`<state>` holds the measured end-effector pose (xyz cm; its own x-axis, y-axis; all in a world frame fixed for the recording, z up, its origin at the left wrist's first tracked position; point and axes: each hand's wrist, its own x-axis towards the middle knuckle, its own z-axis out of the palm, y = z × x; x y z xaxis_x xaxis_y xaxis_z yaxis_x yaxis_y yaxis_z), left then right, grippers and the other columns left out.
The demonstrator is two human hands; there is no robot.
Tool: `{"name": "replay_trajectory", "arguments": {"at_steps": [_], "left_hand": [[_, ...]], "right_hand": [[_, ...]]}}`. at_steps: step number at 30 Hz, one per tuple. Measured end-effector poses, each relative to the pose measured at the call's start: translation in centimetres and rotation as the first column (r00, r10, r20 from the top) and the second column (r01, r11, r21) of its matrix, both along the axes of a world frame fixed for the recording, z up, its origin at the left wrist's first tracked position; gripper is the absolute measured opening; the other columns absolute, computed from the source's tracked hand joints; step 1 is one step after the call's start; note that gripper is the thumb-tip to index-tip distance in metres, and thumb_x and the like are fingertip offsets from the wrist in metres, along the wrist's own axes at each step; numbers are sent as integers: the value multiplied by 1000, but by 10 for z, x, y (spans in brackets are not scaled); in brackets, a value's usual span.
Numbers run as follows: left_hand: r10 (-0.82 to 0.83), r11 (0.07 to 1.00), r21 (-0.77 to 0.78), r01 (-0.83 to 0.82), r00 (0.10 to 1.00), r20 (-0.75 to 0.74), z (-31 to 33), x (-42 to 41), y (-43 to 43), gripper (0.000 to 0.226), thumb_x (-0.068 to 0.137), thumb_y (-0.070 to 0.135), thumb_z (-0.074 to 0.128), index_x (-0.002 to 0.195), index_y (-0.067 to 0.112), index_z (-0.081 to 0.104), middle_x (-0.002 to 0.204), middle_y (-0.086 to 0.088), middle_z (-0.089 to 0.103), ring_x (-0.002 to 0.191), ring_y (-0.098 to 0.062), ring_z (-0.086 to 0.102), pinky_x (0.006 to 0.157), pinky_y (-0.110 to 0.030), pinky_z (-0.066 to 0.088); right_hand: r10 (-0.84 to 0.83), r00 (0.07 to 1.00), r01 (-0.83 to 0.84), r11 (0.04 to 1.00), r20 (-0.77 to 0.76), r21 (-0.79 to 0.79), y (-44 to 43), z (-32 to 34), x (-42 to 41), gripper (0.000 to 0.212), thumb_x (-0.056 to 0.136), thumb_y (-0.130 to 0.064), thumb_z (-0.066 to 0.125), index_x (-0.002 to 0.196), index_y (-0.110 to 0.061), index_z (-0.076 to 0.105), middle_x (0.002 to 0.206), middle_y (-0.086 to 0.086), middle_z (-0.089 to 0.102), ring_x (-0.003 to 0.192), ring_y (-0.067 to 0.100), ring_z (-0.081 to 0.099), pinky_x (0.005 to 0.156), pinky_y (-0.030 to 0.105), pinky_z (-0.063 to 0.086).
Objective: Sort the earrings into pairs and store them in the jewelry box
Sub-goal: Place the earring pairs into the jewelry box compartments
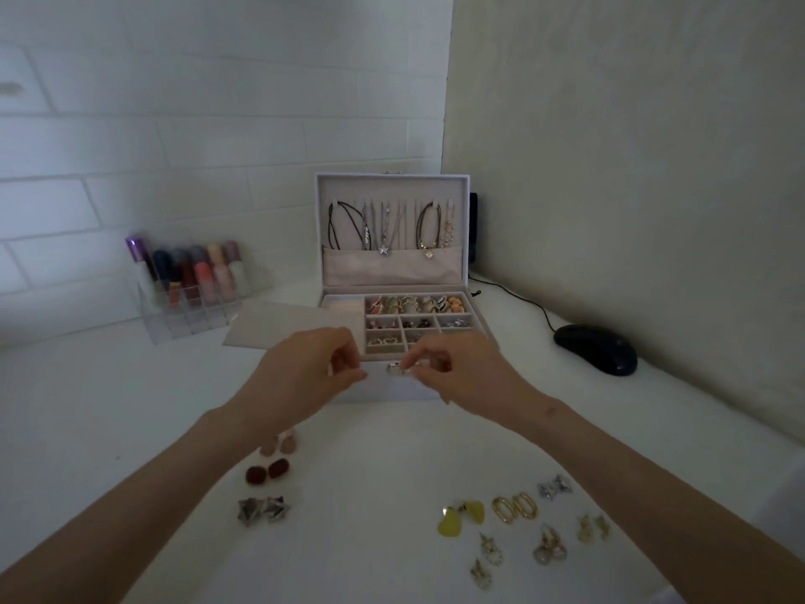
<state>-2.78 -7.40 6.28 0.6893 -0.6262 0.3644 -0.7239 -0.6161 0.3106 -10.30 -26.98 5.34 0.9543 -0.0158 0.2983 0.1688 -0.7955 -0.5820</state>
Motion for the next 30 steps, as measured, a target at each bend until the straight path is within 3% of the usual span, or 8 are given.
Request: {"name": "replay_trajectory", "arguments": {"at_steps": [6, 9, 13, 16, 22, 28, 30], "left_hand": [[113, 984, 142, -107, 993, -32, -12, 5, 45, 18, 81, 36, 66, 74, 34, 50, 76, 16, 53, 72, -1, 50, 63, -19, 39], [162, 956, 265, -130, 981, -105, -17, 11, 64, 14, 81, 39, 65, 83, 33, 53, 85, 15, 56, 82, -5, 54, 72, -22, 44], [169, 927, 364, -88, 966, -198, -20, 12, 71, 17, 81, 34, 66, 95, 29, 58, 95, 12, 60, 91, -8, 56, 80, -24, 45], [157, 921, 384, -64, 964, -216, -27, 12, 71, 15, 80, 37, 68, 88, 32, 56, 91, 13, 56, 89, -7, 55, 76, -22, 42], [145, 930, 360, -72, 973, -178, -35, 9, 71, 30, 79, 31, 67, 66, 36, 41, 86, 11, 52, 82, -10, 49, 71, -24, 38], [61, 984, 175, -27, 980, -190, -31, 5, 66, 36, 77, 16, 70, 63, 36, 45, 78, 14, 53, 75, -4, 51, 64, -8, 34], [33, 997, 72, -18, 977, -210, -26, 3, 62, 34, 74, 15, 74, 62, 35, 50, 77, 13, 57, 73, -2, 54, 67, -10, 39]], "right_hand": [[196, 975, -209, 969, -102, -130, 48, -20, 6, 15, 89, -28, 59, 100, -24, 67, 60, -7, 61, 49, -2, 50, 56, 10, 36], [233, 966, -250, 953, -115, -170, 70, -29, 10, 24, 90, -31, 58, 111, -22, 64, 81, 2, 70, 60, 2, 53, 64, 18, 40], [204, 975, -214, 969, -89, -124, 94, -35, 22, 26, 90, -35, 56, 111, -20, 64, 77, 7, 72, 79, 17, 64, 70, 21, 38], [186, 976, -198, 974, -110, -110, 105, -36, 30, 28, 89, -36, 59, 108, -17, 65, 78, 9, 71, 81, 20, 64, 73, 26, 42], [159, 979, -170, 982, -127, -87, 112, -38, 37, 22, 81, -26, 69, 94, -9, 68, 96, 10, 69, 91, 26, 62, 78, 34, 46], [182, 980, -178, 983, -83, 52, 106, -34, 33, 9, 78, -12, 68, 85, -6, 65, 89, 7, 69, 62, 12, 52, 62, 29, 45], [173, 984, -167, 978, -41, 123, 99, -28, 31, 6, 74, -9, 71, 77, -9, 65, 82, 6, 69, 59, 11, 55, 53, 25, 46]]}}
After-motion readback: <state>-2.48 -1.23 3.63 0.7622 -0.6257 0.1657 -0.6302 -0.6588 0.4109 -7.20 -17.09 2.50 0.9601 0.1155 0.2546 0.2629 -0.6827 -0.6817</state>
